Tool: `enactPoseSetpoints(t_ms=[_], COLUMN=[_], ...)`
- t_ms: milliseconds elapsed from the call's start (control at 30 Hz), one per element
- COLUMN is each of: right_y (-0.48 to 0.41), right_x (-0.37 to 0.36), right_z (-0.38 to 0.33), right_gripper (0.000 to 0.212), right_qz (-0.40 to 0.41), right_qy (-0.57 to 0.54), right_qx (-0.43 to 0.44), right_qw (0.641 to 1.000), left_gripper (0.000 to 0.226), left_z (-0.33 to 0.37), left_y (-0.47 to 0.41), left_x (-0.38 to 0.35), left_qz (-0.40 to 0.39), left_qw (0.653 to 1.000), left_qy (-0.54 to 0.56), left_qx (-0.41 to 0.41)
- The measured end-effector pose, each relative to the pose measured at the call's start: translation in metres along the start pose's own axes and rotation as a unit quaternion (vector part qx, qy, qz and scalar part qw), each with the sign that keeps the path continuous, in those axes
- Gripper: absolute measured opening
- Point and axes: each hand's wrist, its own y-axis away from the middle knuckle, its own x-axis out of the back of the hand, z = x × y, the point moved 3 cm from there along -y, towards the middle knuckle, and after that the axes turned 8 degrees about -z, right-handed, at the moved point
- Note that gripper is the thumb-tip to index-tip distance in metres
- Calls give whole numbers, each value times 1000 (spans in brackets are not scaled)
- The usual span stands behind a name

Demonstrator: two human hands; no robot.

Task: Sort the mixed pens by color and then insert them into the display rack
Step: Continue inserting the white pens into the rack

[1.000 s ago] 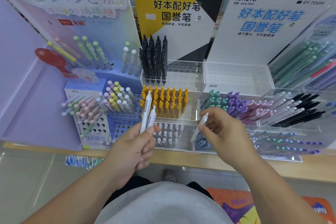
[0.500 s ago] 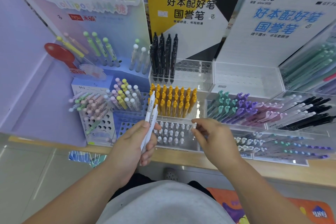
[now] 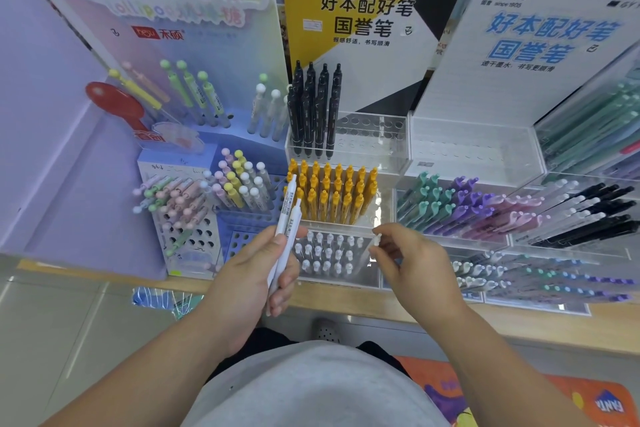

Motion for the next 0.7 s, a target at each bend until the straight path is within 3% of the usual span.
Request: enactPoseSetpoints(t_ms=[233, 700], right_y=[-2, -5], right_x=[1, -27], right_z=[-1, -1], right_gripper=[25, 29], right_qz=[5, -33], right_qy=[5, 150], right_qx=[8, 31], right_qw=[1000, 988], left_gripper=[32, 38], left_z=[0, 2], left_y=[-2, 0], left_x=[0, 1], left_qz=[-1, 0], left_qw=[1000, 999], left_qy=[27, 49], left_qx=[1, 0])
